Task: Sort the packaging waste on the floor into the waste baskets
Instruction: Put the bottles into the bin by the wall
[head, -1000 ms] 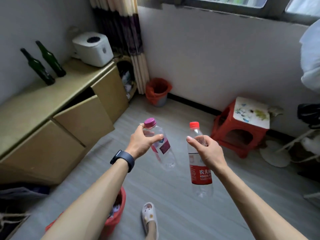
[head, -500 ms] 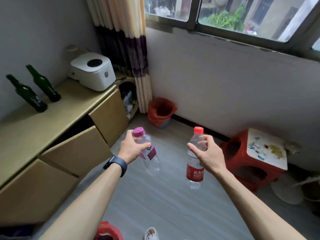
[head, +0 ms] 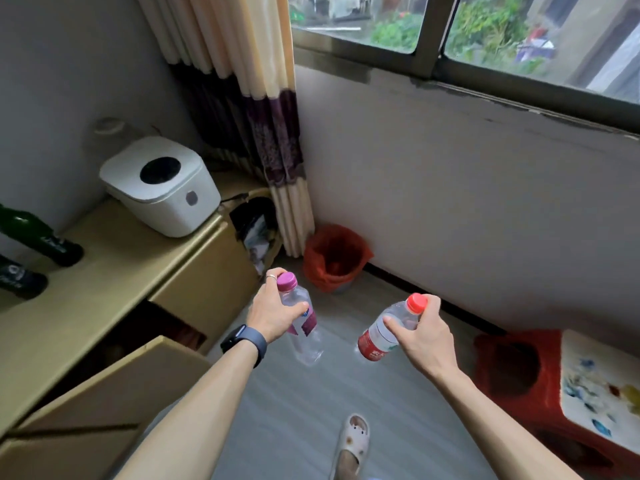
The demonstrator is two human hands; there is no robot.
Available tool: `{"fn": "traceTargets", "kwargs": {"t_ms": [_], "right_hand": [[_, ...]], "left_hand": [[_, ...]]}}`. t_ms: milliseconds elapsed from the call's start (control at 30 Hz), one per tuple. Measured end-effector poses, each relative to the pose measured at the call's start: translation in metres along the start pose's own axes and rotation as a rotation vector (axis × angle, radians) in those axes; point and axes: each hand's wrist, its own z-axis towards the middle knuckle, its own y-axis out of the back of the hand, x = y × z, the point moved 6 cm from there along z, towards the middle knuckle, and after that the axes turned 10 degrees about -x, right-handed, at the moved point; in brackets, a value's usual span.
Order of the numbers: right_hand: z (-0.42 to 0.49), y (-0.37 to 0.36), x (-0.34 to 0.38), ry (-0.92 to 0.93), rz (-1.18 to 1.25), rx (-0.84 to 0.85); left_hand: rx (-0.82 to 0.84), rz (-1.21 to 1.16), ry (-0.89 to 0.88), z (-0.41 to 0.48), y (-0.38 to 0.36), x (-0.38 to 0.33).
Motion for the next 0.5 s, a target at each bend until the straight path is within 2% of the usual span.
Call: {"fn": "traceTargets", "kwargs": {"t_ms": [233, 500], "right_hand": [[0.139, -0.052, 0.031, 0.038, -0.163, -0.026], [0.262, -0.169, 0.014, -0.014, -0.307, 0.018]], "left_hand": [[-0.077, 0.15, 0.075, 0.138, -0.04, -0.017], [0.011, 0.299, 0.043, 0.297, -0.136, 0.011]]}}
